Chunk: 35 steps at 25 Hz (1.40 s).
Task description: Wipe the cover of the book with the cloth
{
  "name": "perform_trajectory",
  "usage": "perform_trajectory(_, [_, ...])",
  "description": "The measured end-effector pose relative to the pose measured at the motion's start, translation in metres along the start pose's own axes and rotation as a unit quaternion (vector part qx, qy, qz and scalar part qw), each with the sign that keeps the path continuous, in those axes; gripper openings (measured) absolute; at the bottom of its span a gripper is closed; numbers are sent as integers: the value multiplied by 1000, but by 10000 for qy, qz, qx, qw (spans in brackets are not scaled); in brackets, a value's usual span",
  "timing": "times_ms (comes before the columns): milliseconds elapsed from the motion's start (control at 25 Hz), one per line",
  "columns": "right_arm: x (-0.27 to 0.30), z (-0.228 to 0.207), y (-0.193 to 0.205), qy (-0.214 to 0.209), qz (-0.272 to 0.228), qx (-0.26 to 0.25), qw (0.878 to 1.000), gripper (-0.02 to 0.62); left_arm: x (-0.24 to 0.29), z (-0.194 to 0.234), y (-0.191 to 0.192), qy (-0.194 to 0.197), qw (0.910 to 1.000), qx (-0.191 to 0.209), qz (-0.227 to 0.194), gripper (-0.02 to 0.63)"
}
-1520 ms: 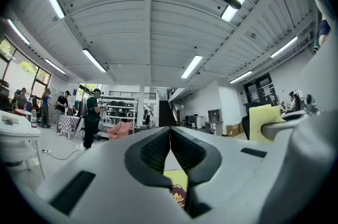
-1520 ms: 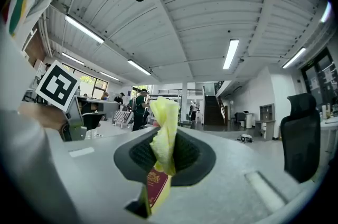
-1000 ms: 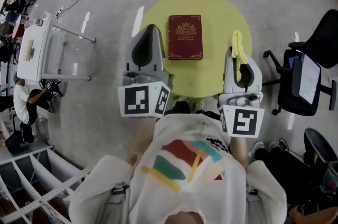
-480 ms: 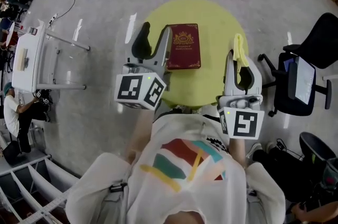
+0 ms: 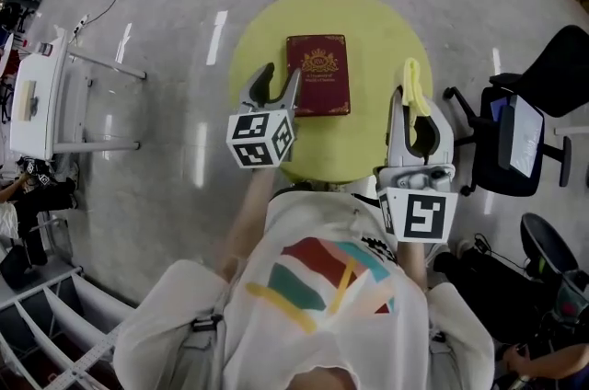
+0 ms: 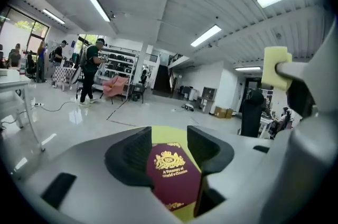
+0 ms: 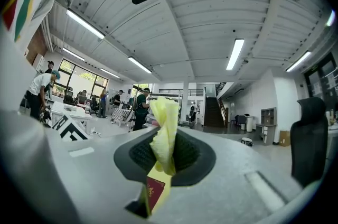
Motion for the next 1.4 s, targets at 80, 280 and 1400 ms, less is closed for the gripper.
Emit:
perform_trajectory(80, [0, 1, 2, 29, 71, -55, 10000, 29, 6, 7, 28, -38, 9992, -190, 358, 215])
perform_trajectory(280, [1, 3, 7, 92, 193, -85, 9997, 29, 15, 22, 90, -156, 9906, -657, 1188, 215])
perform_trajectory(1400, [65, 14, 65, -520, 1582, -1541, 9739, 29, 27, 28, 156, -1, 9646, -1122, 2387, 183])
Point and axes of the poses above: the fingertips, and each gripper's own axes: x forward along the fingers, z to its left, y out of its underside, the point moved 5 cm from there along -x, backward along the fingers, and after that the axes turned 1 degree about -z, right-handed, at the moved point
